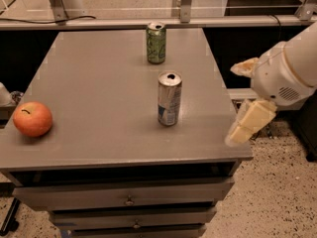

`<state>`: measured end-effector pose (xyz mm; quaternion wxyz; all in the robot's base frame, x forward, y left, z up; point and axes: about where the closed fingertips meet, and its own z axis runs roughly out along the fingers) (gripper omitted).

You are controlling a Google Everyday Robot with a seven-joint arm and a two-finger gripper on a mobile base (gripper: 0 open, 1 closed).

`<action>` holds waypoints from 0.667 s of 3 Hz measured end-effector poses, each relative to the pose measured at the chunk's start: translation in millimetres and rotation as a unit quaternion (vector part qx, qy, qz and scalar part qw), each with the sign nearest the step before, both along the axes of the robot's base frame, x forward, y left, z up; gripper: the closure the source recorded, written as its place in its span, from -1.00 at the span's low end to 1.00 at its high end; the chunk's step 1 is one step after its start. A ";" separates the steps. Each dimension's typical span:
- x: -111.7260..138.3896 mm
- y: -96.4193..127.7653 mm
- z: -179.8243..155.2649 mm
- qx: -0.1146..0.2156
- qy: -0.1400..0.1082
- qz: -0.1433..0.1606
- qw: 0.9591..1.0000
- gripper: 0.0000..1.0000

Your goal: Knock redbull can over

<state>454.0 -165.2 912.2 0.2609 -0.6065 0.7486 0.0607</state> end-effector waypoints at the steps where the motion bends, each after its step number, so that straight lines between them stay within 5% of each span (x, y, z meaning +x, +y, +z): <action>1: 13.6 28.9 -34.9 0.087 -0.007 0.014 0.996 -1.00; 2: 37.2 64.0 -58.5 0.167 -0.003 0.013 0.986 -1.00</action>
Offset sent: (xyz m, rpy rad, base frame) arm 0.0700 0.1008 -0.0851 0.5403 0.0146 0.0036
